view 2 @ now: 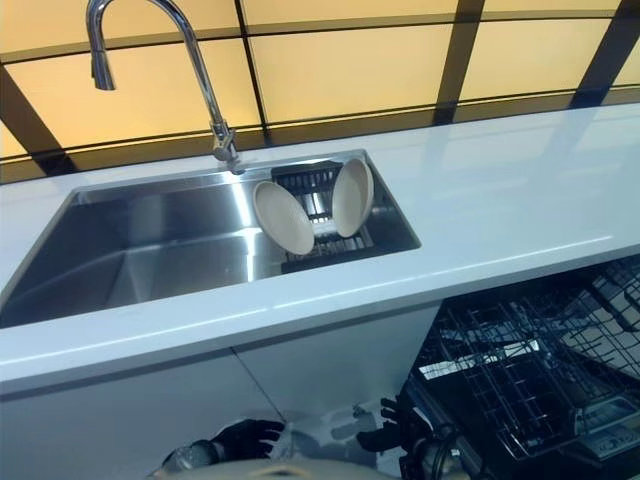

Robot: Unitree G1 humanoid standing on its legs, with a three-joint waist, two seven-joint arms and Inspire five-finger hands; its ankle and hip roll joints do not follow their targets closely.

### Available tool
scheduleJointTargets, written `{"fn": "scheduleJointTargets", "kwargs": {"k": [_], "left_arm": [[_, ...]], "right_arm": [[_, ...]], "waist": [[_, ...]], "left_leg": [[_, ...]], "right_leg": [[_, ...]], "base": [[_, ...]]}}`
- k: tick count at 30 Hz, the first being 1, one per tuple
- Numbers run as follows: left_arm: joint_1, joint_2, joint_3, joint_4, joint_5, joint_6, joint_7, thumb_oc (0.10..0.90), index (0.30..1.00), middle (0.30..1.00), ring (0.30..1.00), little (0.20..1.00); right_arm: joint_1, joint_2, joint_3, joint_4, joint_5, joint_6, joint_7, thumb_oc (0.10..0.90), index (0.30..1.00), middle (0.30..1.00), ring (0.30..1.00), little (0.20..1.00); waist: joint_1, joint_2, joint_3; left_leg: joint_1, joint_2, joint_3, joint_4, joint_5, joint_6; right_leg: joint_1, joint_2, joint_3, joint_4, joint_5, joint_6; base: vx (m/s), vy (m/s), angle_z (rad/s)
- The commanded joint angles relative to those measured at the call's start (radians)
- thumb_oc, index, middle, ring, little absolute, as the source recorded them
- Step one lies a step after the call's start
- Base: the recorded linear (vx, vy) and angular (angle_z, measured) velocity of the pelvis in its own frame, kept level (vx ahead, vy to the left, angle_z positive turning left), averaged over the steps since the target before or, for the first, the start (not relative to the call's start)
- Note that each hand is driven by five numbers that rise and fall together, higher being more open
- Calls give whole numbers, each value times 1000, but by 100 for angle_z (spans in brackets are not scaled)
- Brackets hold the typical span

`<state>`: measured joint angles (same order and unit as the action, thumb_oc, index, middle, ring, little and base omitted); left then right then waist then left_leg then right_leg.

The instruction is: Pick up plates and place into dishwasher.

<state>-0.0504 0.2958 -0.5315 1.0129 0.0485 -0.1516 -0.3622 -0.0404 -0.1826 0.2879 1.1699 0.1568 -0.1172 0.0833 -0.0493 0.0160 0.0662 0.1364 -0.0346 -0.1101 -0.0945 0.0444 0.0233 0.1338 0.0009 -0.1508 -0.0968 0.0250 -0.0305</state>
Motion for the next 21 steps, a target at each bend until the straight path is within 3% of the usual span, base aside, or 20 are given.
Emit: {"fn": "scheduleJointTargets", "kwargs": {"k": [1,2,3,6,7,8,11,12,17,21], "left_arm": [[-107,3,-45,-104,44,-50,-173,800,900,900,900,900],[-116,38,-74,-190,25,-28,-201,800,900,900,900,900],[-135,93,-78,-336,-15,42,-264,800,900,900,900,900],[-175,200,-62,-570,-80,126,-388,800,900,900,900,900],[-183,225,-57,-616,-102,121,-417,800,900,900,900,900],[-199,270,-30,-760,-149,202,-467,800,900,900,900,900],[-210,310,6,-870,-227,236,-508,800,900,900,900,900],[-222,343,66,-1030,-327,324,-574,800,900,900,900,900],[-206,366,140,-1191,-484,372,-636,800,900,900,900,900],[-213,377,239,-1262,-734,401,-680,800,900,900,900,900]], "right_arm": [[-39,-34,21,-10,-13,-2,26,800,900,900,900,900],[-39,-42,26,-21,-14,7,25,800,900,900,900,900],[-29,-45,26,-36,-18,13,19,800,900,900,900,900],[-7,-53,29,-55,-14,10,13,800,900,900,900,900],[-1,-53,28,-59,-14,8,9,800,900,900,900,900],[8,-55,26,-69,-9,10,4,800,900,900,900,900],[22,-57,18,-70,-5,4,-2,800,900,900,900,900],[36,-57,9,-68,3,-5,-11,800,900,900,900,900],[53,-51,-1,-63,20,-13,-31,800,900,900,900,900],[73,-46,-3,-60,29,-19,-44,800,900,900,900,900]], "waist": [[7,27,25],[3,34,26],[2,40,26],[3,48,26],[4,49,24],[6,51,23],[11,53,20],[20,55,16],[37,57,8],[48,59,1]], "left_leg": [[26,-60,111,7,-143,56],[24,-59,111,7,-141,56],[23,-60,109,7,-139,57],[20,-62,104,7,-136,58],[18,-63,102,7,-135,58],[16,-64,98,7,-133,59],[13,-65,93,7,-132,59],[9,-67,84,7,-130,61],[9,-69,69,7,-128,58],[11,-70,61,7,-129,56]], "right_leg": [[33,48,58,10,-85,36],[31,48,59,10,-84,36],[29,48,59,10,-83,39],[28,45,56,10,-81,43],[27,45,55,10,-80,44],[25,43,53,10,-79,45],[24,41,49,10,-80,46],[22,39,42,10,-80,46],[27,36,32,10,-81,44],[31,34,24,10,-83,41]], "base": [[0,0,0],[0,0,0],[0,0,0],[-4,0,1],[-14,-2,4],[-10,-4,6],[-6,-3,4],[-13,-7,14],[-3,-13,10],[2,-16,5]]}}
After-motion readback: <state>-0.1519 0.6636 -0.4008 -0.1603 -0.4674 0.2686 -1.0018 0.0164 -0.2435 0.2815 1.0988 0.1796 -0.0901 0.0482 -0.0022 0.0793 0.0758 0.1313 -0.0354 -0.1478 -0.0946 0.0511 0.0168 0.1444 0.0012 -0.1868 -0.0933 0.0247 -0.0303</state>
